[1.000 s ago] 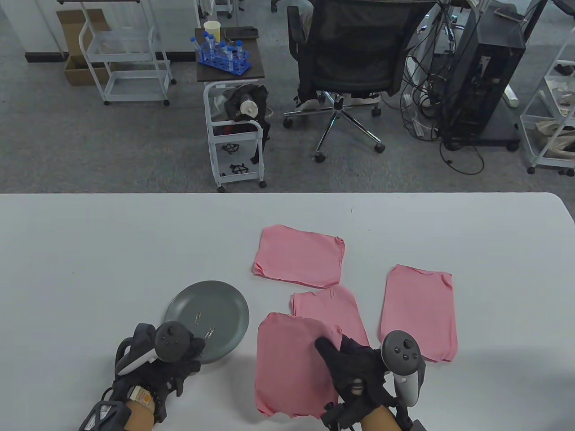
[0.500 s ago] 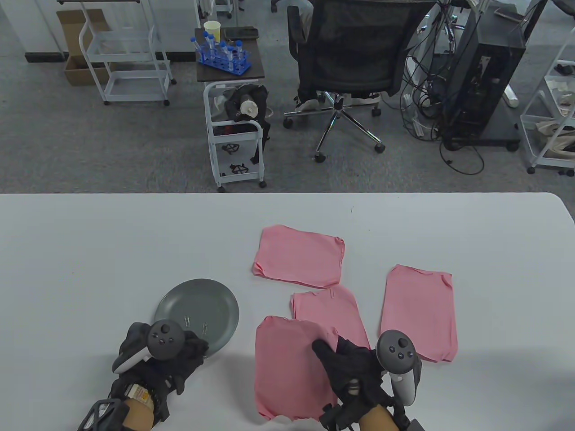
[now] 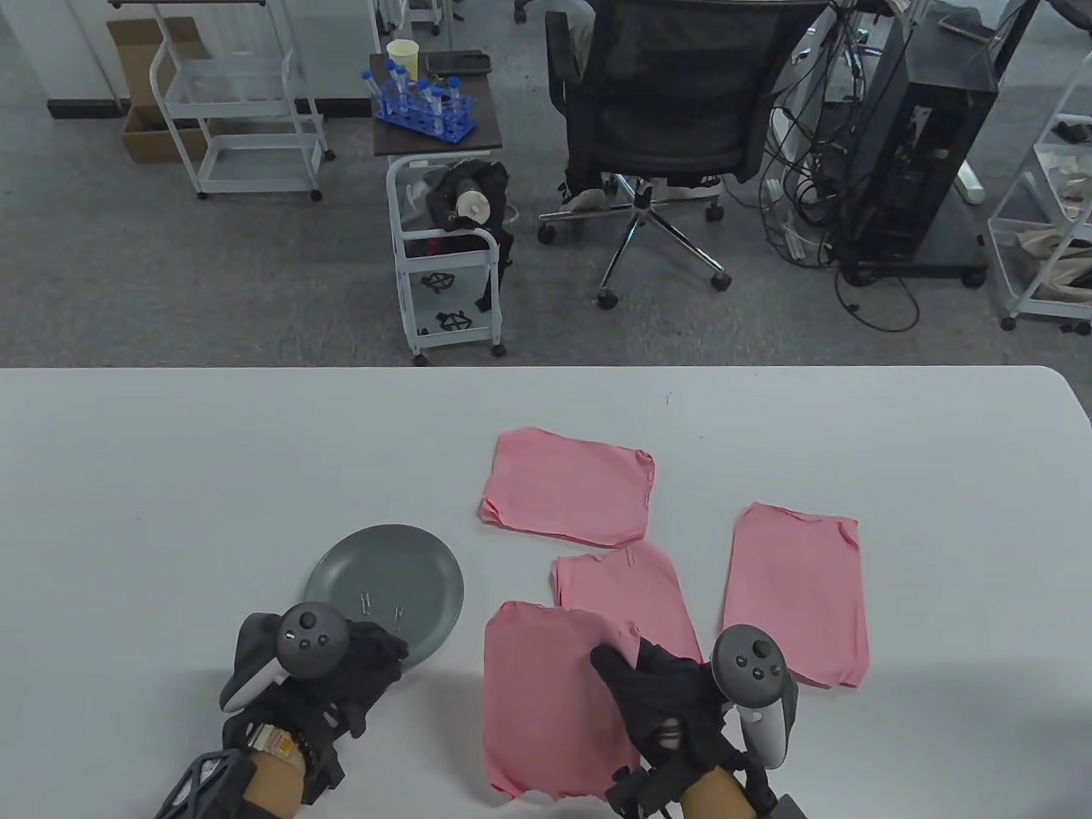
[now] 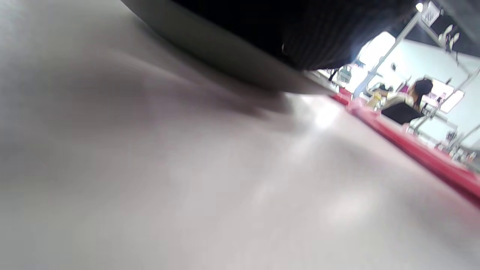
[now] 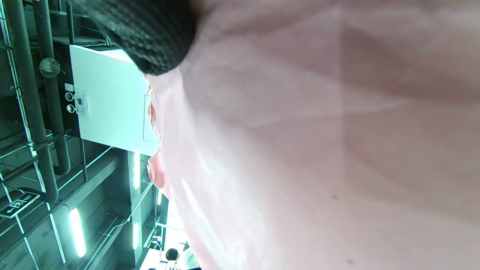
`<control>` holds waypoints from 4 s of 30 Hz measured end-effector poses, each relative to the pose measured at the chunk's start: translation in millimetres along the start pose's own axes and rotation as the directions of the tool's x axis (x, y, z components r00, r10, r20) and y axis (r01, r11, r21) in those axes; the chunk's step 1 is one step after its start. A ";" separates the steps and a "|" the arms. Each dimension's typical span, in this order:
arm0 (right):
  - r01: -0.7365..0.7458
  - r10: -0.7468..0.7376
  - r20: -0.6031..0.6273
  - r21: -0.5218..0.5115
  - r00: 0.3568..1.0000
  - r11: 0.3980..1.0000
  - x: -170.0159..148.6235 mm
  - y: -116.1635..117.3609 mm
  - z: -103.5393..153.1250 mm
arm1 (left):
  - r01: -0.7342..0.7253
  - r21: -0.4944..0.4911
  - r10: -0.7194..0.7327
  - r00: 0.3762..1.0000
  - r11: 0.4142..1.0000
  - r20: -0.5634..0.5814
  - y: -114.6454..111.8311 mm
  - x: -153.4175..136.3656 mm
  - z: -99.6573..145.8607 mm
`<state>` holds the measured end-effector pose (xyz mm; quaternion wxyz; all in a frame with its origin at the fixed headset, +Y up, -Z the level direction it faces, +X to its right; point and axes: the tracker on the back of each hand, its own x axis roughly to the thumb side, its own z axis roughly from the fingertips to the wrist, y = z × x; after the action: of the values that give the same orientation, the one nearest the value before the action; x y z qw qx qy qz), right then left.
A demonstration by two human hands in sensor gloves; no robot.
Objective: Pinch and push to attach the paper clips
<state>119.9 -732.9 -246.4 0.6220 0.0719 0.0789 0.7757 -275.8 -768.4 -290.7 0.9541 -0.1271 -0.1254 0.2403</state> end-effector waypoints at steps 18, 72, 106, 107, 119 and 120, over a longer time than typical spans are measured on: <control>-0.237 0.239 -0.004 0.113 0.971 0.965 6.6 21.5 -6.3 | 0.290 -0.349 -0.300 0.953 0.891 0.026 81.2 148.7 -33.7; -0.049 0.056 -0.080 0.089 0.995 0.995 -2.9 9.7 -11.8 | 0.492 -0.496 -0.450 0.868 0.716 0.211 37.2 254.7 -98.9; -0.020 0.022 -0.071 0.027 0.997 0.999 -5.7 4.6 -12.4 | 0.339 -0.511 -0.252 0.939 0.790 0.233 28.0 232.5 -96.9; -0.007 0.009 -0.074 0.030 0.997 1.000 -6.5 4.0 -12.7 | 0.298 -0.517 -0.211 0.952 0.802 0.222 28.8 228.8 -97.5; -0.007 0.007 -0.060 -0.006 0.998 1.000 -5.7 4.4 -9.4 | 0.321 -0.496 -0.216 0.942 0.807 0.258 26.1 237.0 -93.7; -0.013 0.012 -0.059 -0.010 0.998 1.000 -5.5 4.3 -9.4 | 0.317 -0.502 -0.209 0.943 0.805 0.259 25.9 236.5 -93.9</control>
<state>115.1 -739.5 -254.7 0.6149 0.0464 0.0925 0.7818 -56.9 -647.5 -344.4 0.8877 -0.3463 -0.2949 0.0715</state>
